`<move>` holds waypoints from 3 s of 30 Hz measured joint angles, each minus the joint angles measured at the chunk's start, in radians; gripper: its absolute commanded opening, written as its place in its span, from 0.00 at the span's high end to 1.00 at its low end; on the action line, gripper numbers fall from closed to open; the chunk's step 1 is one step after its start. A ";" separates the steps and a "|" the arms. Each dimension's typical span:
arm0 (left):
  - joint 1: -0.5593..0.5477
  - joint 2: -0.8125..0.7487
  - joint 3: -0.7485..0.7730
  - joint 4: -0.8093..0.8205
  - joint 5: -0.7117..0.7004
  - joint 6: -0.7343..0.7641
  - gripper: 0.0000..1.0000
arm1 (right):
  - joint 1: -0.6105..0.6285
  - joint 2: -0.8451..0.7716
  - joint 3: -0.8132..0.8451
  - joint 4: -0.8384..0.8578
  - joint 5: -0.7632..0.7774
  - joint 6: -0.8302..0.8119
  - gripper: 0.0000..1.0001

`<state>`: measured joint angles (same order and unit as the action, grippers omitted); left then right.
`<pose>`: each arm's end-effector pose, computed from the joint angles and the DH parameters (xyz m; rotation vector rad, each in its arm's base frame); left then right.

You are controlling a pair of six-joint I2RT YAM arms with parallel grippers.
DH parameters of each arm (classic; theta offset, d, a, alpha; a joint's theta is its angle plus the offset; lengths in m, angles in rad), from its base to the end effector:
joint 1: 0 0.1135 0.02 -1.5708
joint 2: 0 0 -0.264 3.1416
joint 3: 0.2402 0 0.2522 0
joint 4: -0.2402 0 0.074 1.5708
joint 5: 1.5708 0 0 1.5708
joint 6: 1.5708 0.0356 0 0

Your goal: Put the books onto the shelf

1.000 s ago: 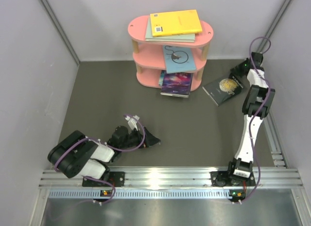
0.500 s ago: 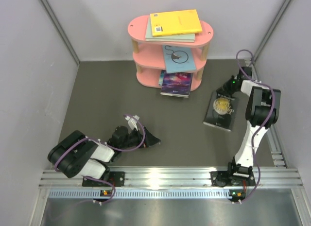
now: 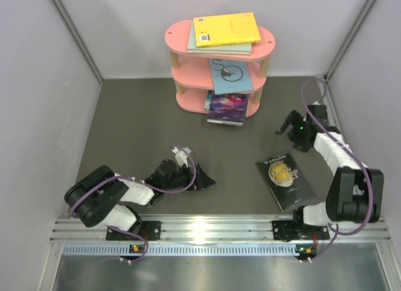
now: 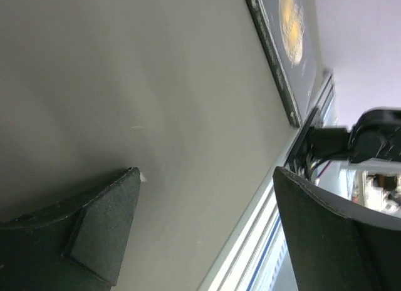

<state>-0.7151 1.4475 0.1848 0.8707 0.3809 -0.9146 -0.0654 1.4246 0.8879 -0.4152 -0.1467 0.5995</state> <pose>0.1559 -0.1529 0.1194 0.0634 2.2285 -1.3682 0.2858 -0.0135 0.2120 0.7769 2.4338 0.3965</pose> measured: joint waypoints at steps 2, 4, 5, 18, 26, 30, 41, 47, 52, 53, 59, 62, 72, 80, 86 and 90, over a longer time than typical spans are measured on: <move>-0.087 0.009 0.053 -0.063 -0.055 -0.002 0.07 | -0.049 -0.082 0.026 -0.044 0.055 -0.039 0.00; -0.172 0.055 0.117 -0.098 -0.095 -0.013 0.07 | -0.116 -0.140 0.045 -0.087 0.101 -0.078 0.00; -0.206 0.095 0.156 -0.100 -0.106 -0.026 0.07 | -0.155 -0.155 0.051 -0.108 0.120 -0.097 0.00; -0.420 0.575 0.618 0.047 -0.194 -0.280 0.07 | -0.243 0.051 -0.051 -0.172 0.056 -0.093 0.00; -0.458 0.663 0.945 -0.325 -0.276 -0.303 0.05 | -0.182 -0.024 -0.201 -0.019 -0.090 -0.082 0.00; -0.485 0.680 1.093 -0.592 -0.299 -0.311 0.06 | -0.054 -0.097 -0.295 0.195 -0.046 -0.074 0.00; -0.528 0.523 0.949 -0.741 -0.372 -0.394 0.08 | 0.130 -0.287 -0.495 0.360 -0.133 0.019 0.00; -0.427 0.392 0.832 -0.852 -0.444 -0.369 0.08 | 0.185 -0.377 -0.534 0.285 -0.146 0.069 0.00; -0.293 0.332 0.742 -0.805 -0.603 -0.311 0.08 | 0.269 -0.378 -0.543 0.260 -0.225 0.167 0.00; -0.273 0.324 0.724 -0.780 -0.629 -0.303 0.08 | 0.289 -0.373 -0.546 0.254 -0.258 0.188 0.00; -0.253 0.292 0.660 -0.695 -0.684 -0.245 0.08 | 0.344 -0.317 -0.546 0.223 -0.402 0.260 0.00; -0.270 0.281 0.640 -0.681 -0.694 -0.209 0.08 | 0.345 -0.315 -0.547 0.219 -0.415 0.274 0.00; -0.303 0.102 0.458 -0.675 -0.554 -0.140 0.07 | 0.346 -0.372 -0.586 0.210 -0.413 0.308 0.00; -0.269 0.006 0.407 -0.770 -0.480 -0.048 0.05 | 0.346 -0.371 -0.586 0.208 -0.412 0.308 0.01; -0.205 0.071 0.447 -0.733 -0.343 0.095 0.05 | 0.347 -0.365 -0.586 0.213 -0.413 0.307 0.00; -0.200 0.169 0.508 -0.644 -0.187 0.193 0.05 | 0.345 -0.306 -0.558 0.210 -0.435 0.311 0.00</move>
<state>-0.9150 1.6169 0.6930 0.2268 0.1936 -0.7219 0.2794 1.1187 0.3302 -0.2050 -0.5812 0.9108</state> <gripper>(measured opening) 0.951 0.994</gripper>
